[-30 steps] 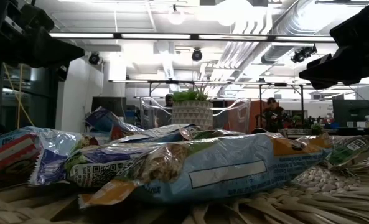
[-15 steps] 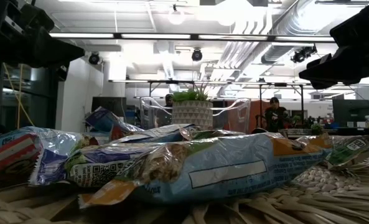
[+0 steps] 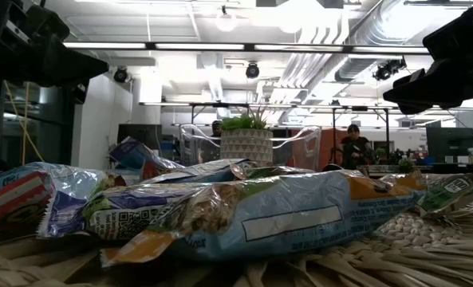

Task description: Pick and place Granola Bars by type

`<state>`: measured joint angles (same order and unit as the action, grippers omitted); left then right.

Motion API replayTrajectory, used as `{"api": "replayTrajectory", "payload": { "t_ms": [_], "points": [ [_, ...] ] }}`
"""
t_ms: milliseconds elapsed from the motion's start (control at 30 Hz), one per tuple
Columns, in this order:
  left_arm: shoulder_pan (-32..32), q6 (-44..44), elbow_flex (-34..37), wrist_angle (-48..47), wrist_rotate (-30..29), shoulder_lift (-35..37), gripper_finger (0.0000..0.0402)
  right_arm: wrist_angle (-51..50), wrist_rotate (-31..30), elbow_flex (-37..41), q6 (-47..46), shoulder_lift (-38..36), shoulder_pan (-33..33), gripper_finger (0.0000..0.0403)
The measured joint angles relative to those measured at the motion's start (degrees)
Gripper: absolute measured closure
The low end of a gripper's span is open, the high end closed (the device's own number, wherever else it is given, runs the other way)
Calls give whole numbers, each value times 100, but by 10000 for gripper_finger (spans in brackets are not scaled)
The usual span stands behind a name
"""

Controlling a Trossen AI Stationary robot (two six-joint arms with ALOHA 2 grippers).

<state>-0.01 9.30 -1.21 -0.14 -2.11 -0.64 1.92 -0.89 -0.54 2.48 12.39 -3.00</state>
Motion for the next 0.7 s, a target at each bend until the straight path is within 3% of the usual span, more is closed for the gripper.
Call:
{"api": "replayTrajectory", "payload": {
  "t_ms": [700],
  "points": [
    [-1,1,0,0,0,-2,401,1,0,0,201,1,-1,402]
  ]
}}
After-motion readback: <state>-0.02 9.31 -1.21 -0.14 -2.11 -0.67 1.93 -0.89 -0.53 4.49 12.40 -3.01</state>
